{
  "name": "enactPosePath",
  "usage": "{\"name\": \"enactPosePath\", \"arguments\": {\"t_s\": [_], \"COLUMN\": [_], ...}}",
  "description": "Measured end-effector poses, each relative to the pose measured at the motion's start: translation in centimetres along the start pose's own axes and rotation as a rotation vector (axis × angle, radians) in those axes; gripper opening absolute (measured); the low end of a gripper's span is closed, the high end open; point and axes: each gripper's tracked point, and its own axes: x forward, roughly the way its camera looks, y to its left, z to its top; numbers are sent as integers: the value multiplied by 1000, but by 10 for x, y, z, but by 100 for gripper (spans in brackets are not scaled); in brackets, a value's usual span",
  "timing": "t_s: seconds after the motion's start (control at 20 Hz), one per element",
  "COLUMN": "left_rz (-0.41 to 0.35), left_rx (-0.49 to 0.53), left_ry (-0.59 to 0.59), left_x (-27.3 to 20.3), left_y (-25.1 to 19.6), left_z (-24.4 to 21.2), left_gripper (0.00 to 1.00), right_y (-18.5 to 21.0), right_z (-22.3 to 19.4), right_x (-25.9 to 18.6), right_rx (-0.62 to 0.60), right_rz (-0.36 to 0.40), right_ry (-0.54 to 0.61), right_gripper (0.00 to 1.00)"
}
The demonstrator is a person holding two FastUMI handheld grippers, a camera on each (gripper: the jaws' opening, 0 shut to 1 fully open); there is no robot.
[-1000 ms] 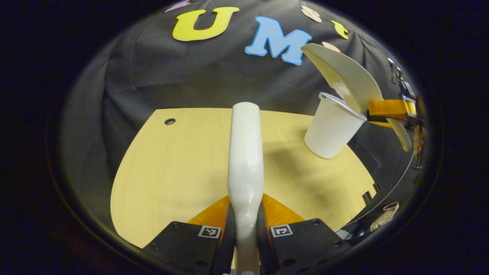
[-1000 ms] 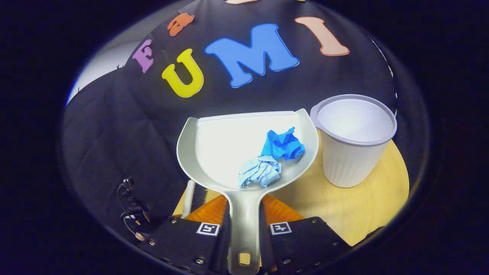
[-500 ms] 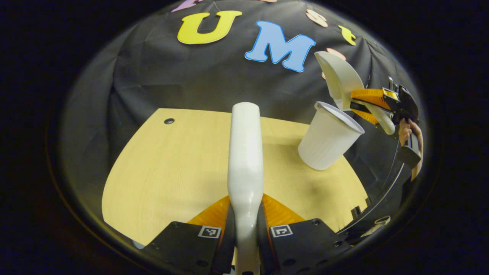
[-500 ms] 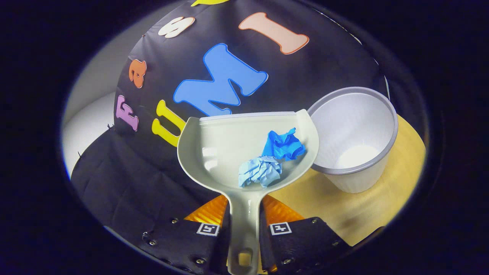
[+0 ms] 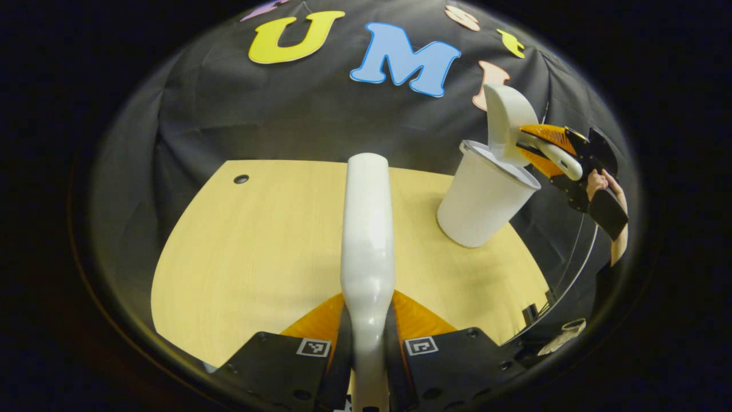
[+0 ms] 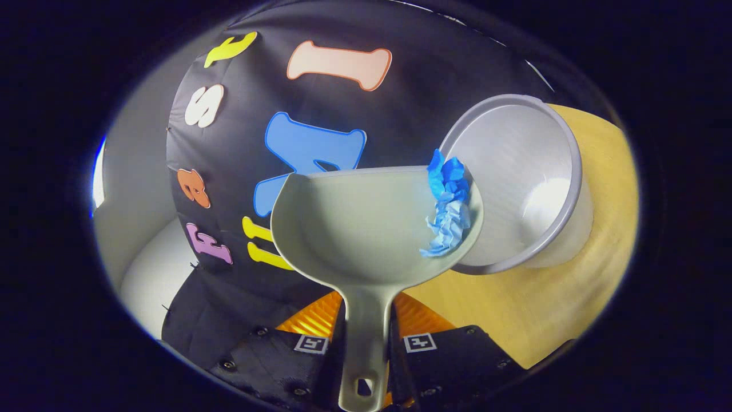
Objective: Pick up the small broom and dustpan from the desktop, sweep the trash into the dustpan with the broom, and then empty the trash into the garbage bin.
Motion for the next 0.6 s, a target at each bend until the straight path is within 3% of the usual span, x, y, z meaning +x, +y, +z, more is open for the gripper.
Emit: {"name": "enactPosePath", "arguments": {"t_s": [0.6], "left_rz": [-17], "left_rx": [61], "left_ry": [22], "left_x": [5], "left_y": [-36], "left_z": [2], "left_gripper": [33], "right_y": [4], "right_z": [7], "right_x": [-4], "right_rx": [300], "right_rz": [244], "right_ry": [26], "right_gripper": [33]}}
